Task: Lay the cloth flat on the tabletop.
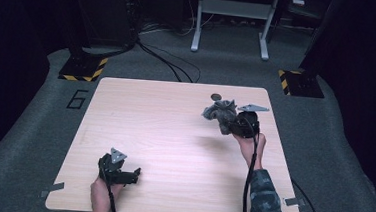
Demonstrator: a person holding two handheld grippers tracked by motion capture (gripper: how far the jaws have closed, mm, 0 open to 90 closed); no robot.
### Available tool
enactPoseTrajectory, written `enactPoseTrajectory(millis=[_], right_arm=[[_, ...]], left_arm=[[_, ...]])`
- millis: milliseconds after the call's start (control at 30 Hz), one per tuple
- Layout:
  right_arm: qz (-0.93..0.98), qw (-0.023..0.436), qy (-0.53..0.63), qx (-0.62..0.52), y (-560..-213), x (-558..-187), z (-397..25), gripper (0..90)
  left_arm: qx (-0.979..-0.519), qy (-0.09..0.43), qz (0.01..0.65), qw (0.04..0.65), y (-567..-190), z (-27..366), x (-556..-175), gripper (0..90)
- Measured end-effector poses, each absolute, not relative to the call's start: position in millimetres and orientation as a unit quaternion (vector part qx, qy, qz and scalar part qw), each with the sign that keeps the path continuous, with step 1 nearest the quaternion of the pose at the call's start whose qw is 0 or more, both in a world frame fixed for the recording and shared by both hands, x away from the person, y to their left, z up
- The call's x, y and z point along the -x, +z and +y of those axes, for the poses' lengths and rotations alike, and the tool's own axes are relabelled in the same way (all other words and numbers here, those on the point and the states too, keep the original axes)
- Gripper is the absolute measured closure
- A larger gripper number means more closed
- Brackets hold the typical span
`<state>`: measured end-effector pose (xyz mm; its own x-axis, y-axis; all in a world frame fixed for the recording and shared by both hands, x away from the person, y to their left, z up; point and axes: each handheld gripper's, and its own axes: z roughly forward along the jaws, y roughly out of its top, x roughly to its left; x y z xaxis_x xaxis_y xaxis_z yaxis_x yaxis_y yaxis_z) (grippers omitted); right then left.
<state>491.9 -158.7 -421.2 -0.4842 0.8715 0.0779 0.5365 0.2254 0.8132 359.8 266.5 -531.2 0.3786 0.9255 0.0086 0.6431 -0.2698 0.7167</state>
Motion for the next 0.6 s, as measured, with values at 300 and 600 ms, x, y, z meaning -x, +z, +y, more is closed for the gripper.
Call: enactPoseTrajectory(millis=[300, 600], right_arm=[[0.774, 0.207, 0.416, -0.43, -414, -463, -142, 63.4], [0.789, 0.19, 0.424, -0.403, -420, -435, -122, 63.0]], left_arm=[[-0.766, 0.22, 0.512, 0.321, -531, 266, -360, 0.8], [-0.766, 0.22, 0.512, 0.321, -531, 266, -360, 0.8]])
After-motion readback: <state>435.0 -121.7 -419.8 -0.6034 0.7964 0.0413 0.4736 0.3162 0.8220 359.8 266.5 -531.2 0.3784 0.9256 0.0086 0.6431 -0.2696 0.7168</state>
